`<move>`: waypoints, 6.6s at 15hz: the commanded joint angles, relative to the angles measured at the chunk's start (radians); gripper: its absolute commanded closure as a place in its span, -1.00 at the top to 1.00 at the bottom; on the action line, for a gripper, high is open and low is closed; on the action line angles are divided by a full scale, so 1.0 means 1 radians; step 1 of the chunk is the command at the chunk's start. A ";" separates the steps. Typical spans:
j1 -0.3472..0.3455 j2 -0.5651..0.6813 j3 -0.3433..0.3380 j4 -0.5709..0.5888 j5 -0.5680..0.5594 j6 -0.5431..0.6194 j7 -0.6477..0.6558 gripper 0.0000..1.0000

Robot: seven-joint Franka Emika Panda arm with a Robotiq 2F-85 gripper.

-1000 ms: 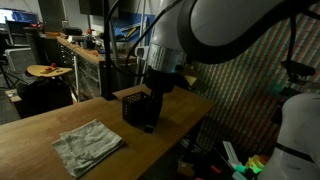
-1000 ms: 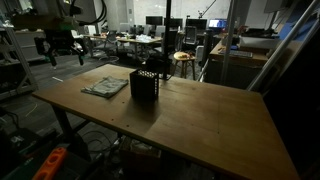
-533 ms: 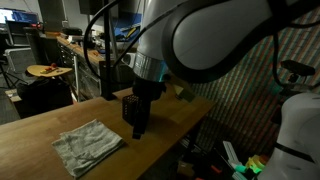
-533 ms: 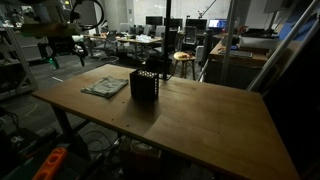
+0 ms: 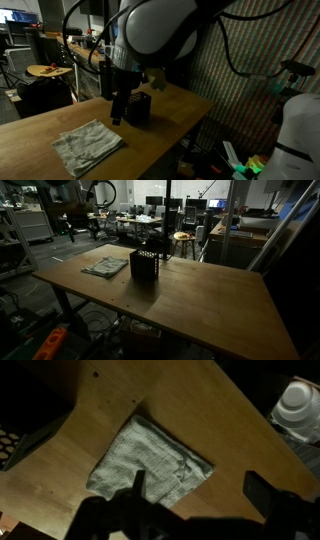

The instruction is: Pick up the cloth on the counter and put it in the box

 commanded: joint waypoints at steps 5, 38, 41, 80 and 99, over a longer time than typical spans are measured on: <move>-0.064 0.273 0.055 0.291 -0.030 -0.018 0.016 1.00; -0.106 0.926 0.110 0.695 -0.152 0.064 0.131 1.00; -0.105 0.926 0.113 0.675 -0.153 0.070 0.136 1.00; -0.321 0.242 0.040 0.278 0.009 0.036 0.123 -0.97; -0.356 0.305 -0.083 0.299 -0.017 0.161 0.098 -0.97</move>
